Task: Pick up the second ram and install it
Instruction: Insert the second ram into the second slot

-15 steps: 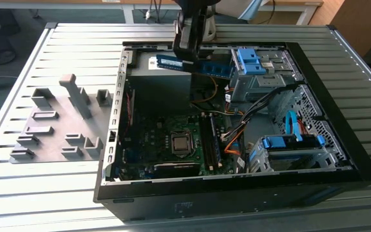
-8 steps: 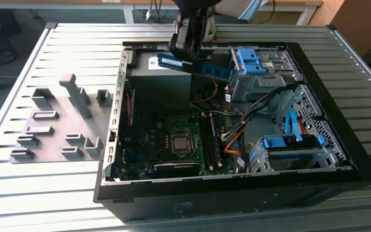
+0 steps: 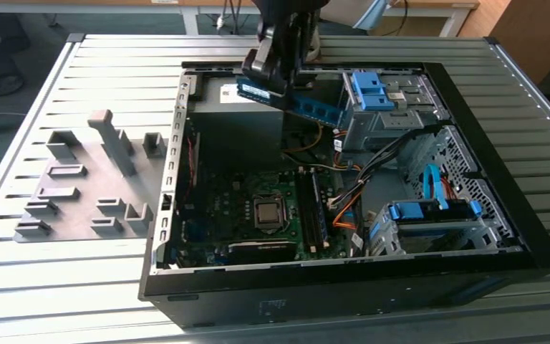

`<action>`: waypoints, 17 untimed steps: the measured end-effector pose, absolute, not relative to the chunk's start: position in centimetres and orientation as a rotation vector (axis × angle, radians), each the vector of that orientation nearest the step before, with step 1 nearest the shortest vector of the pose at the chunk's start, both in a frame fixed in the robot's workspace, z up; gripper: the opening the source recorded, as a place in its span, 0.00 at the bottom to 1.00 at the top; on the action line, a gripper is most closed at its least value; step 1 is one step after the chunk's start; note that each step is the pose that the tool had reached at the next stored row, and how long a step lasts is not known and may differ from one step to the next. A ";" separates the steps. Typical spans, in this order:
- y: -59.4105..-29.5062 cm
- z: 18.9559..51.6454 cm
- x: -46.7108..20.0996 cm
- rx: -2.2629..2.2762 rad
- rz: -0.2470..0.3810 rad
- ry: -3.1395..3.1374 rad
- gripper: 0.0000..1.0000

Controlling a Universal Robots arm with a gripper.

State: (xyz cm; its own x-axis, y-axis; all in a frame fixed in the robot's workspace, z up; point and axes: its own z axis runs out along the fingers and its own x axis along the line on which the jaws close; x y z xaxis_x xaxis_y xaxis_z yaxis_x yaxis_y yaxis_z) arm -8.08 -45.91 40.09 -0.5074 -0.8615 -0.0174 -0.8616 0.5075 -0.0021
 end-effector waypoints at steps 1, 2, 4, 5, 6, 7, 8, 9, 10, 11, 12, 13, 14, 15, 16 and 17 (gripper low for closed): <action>-45.9 40.1 -8.1 -1.527 0.010 2.727 0.15; -45.9 40.0 -8.1 -1.503 0.010 2.740 0.15; -45.9 40.0 -8.1 -1.455 0.010 2.766 0.15; -45.9 40.0 -8.1 -1.430 0.010 2.779 0.15; -45.9 39.9 -8.1 -1.405 0.009 2.791 0.15; -45.9 39.9 -8.1 -1.380 0.009 2.804 0.15; -45.9 39.9 -8.1 -1.352 0.009 2.817 0.15; -45.9 39.8 -8.1 -1.327 0.008 2.829 0.15; -45.9 39.8 -8.1 -1.301 0.008 2.841 0.15; -45.9 39.8 -8.1 -1.276 0.008 2.853 0.15; -45.9 39.8 -8.1 -1.250 0.008 2.864 0.15; -45.9 39.7 -8.1 -1.224 0.007 2.875 0.15; -45.9 39.7 -8.1 -1.196 0.007 2.887 0.15; -45.9 39.7 -8.1 -1.171 0.007 2.897 0.15; -45.9 39.6 -8.1 -1.144 0.007 2.908 0.15; -45.9 39.6 -8.1 -1.118 0.007 2.918 0.15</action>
State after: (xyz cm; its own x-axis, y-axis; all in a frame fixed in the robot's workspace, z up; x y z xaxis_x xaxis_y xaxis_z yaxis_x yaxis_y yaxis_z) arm -8.08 -45.91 39.60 -0.7437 -0.6683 -0.0174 -0.6684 0.7438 -0.0022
